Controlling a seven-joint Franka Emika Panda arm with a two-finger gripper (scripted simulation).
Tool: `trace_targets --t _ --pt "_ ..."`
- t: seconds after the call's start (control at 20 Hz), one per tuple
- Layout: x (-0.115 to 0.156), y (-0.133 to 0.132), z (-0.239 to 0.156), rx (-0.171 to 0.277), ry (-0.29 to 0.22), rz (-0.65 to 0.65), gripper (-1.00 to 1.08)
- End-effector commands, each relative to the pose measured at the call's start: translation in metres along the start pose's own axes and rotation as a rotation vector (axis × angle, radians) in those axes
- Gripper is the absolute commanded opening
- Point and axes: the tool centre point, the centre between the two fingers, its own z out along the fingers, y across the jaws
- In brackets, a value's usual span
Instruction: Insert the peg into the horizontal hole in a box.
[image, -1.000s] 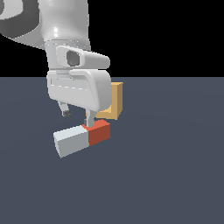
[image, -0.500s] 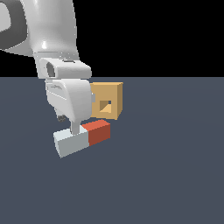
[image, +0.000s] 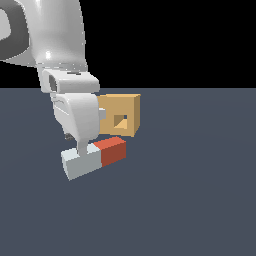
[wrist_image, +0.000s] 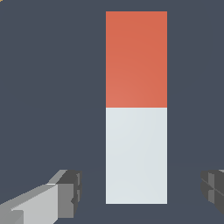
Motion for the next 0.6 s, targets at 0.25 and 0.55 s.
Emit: trace_targets --t 0.25,0.55 --pt "0.0 0.0 0.007 0.0 0.0 0.0 1.0" --pt "-0.001 0.0 0.03 0.0 0.0 0.0 1.0"
